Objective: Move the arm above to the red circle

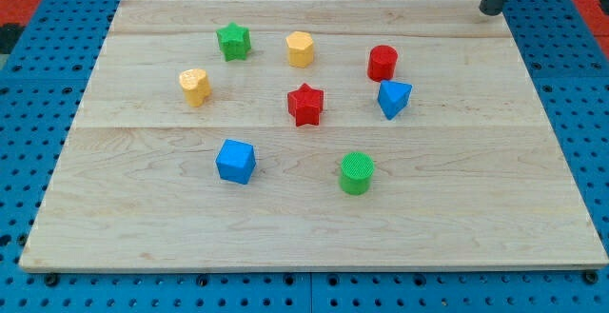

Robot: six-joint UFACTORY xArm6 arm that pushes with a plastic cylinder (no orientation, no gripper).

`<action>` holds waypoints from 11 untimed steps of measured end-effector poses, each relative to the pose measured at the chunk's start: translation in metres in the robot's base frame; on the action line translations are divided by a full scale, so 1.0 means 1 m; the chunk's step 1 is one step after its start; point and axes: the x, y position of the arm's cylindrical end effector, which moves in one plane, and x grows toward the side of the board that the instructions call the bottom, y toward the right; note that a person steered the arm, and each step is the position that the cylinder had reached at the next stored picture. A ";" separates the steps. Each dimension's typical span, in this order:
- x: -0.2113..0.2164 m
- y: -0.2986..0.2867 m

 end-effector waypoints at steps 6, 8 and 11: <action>0.004 -0.137; 0.010 -0.163; 0.013 -0.164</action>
